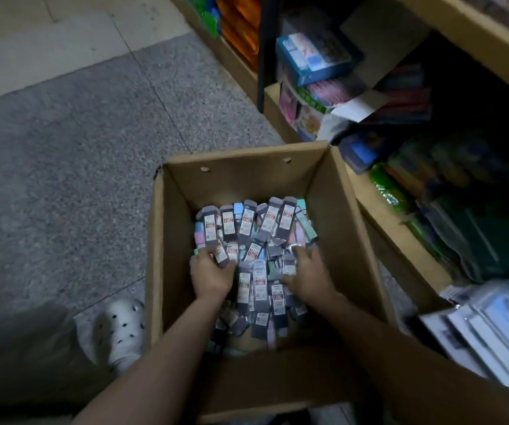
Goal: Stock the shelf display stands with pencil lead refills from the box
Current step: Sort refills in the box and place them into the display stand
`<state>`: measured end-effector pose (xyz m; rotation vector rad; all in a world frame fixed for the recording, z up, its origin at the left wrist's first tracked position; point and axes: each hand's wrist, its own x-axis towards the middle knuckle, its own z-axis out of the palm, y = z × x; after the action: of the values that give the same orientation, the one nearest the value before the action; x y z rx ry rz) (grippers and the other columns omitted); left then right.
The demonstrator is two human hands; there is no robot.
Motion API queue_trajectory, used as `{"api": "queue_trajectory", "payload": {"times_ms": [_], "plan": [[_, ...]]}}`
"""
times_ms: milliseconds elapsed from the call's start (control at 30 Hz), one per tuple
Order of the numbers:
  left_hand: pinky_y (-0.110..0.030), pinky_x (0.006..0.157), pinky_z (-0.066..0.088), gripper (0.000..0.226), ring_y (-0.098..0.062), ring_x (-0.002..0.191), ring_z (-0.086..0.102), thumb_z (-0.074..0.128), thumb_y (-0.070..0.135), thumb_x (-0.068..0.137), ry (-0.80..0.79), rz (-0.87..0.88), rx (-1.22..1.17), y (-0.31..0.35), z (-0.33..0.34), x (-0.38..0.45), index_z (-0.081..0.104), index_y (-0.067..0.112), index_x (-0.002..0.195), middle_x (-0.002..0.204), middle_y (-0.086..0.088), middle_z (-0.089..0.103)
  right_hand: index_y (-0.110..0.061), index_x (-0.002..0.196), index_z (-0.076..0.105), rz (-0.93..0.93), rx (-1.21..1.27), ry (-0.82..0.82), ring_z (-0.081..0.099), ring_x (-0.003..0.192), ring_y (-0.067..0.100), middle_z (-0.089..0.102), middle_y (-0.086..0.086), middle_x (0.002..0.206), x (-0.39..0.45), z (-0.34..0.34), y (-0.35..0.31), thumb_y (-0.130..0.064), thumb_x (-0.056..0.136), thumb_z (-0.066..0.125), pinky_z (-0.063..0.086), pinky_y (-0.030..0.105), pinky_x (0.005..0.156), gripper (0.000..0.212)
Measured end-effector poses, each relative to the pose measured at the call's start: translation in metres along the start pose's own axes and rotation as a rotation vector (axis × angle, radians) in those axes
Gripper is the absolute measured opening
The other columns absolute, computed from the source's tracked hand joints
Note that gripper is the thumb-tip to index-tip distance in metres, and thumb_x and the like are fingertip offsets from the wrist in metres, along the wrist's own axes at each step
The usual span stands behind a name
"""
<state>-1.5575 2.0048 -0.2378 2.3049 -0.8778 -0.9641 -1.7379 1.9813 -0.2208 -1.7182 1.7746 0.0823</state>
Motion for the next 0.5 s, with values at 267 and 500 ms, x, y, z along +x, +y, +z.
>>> {"api": "queue_trajectory", "payload": {"times_ms": [267,500], "plan": [[-0.041,0.094,0.048,0.048,-0.031,0.108,0.059,0.08,0.02,0.077,0.123,-0.118,-0.062,-0.009,0.024,0.018,0.05,0.008,0.113,0.118,-0.014,0.06,-0.019,0.135,0.041,0.04,-0.036,0.028,0.043,0.129,0.024,0.028,0.01,0.149,0.024,0.026,0.01,-0.028,0.082,0.076,0.042,0.034,0.104,0.065],[-0.027,0.08,0.046,0.034,-0.025,0.092,0.063,0.076,0.016,0.082,0.08,-0.426,-0.324,-0.006,0.024,0.009,0.056,0.009,0.109,0.09,-0.004,0.062,-0.018,0.101,0.049,-0.034,0.211,0.095,0.062,0.089,0.017,0.061,0.0,0.097,0.011,0.014,0.013,-0.008,0.09,0.063,0.053,0.031,0.075,0.021]]}}
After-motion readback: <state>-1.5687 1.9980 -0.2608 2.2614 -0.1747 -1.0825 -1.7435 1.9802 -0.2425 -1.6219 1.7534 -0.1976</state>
